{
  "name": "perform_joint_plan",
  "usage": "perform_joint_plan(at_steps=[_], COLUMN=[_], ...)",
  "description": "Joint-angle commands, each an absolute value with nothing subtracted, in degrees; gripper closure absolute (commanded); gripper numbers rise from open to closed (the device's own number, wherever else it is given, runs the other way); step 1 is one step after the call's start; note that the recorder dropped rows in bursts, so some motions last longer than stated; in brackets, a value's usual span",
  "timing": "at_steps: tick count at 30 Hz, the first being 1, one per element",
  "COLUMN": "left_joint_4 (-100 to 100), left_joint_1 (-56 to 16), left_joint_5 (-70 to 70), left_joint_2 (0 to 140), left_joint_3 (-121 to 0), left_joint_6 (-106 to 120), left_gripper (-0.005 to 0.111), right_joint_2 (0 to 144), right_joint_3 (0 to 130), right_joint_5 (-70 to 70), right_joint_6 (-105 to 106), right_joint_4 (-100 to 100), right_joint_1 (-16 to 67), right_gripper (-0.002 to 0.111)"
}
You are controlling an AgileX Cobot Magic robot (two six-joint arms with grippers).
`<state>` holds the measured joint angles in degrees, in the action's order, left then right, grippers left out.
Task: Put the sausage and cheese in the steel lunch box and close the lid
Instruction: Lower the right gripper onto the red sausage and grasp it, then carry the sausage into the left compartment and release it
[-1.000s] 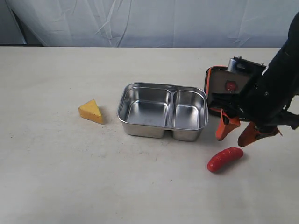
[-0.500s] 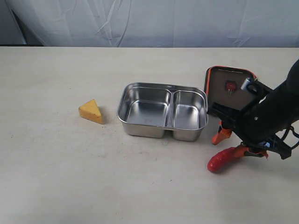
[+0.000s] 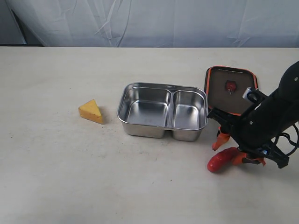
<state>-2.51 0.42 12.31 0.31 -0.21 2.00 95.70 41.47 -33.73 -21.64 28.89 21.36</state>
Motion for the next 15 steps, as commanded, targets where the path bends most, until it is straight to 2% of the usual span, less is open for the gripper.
perform_joint_plan(at_steps=[1, 7, 9, 15], left_joint_4=[-1.35, -1.35, -1.35, -1.35], left_joint_1=[0.51, 0.51, 0.51, 0.51], left_joint_5=[11.84, 11.84, 11.84, 11.84], left_joint_2=[0.0, 0.0, 0.0, 0.0], left_joint_3=[0.0, 0.0, 0.0, 0.0], left_joint_6=[1.96, 1.96, 1.96, 1.96], left_gripper=[0.107, 0.107, 0.107, 0.107], right_joint_2=[96.66, 99.69, 99.84, 99.59], right_joint_3=[41.4, 41.4, 41.4, 41.4], right_joint_5=[-32.42, -32.64, -32.77, -35.11], right_joint_6=[-26.57, -27.94, -27.94, -27.94], right_joint_4=[23.54, 22.03, 21.13, 19.44], right_joint_1=[21.52, 21.52, 21.52, 21.52], right_gripper=[0.057, 0.057, 0.063, 0.105])
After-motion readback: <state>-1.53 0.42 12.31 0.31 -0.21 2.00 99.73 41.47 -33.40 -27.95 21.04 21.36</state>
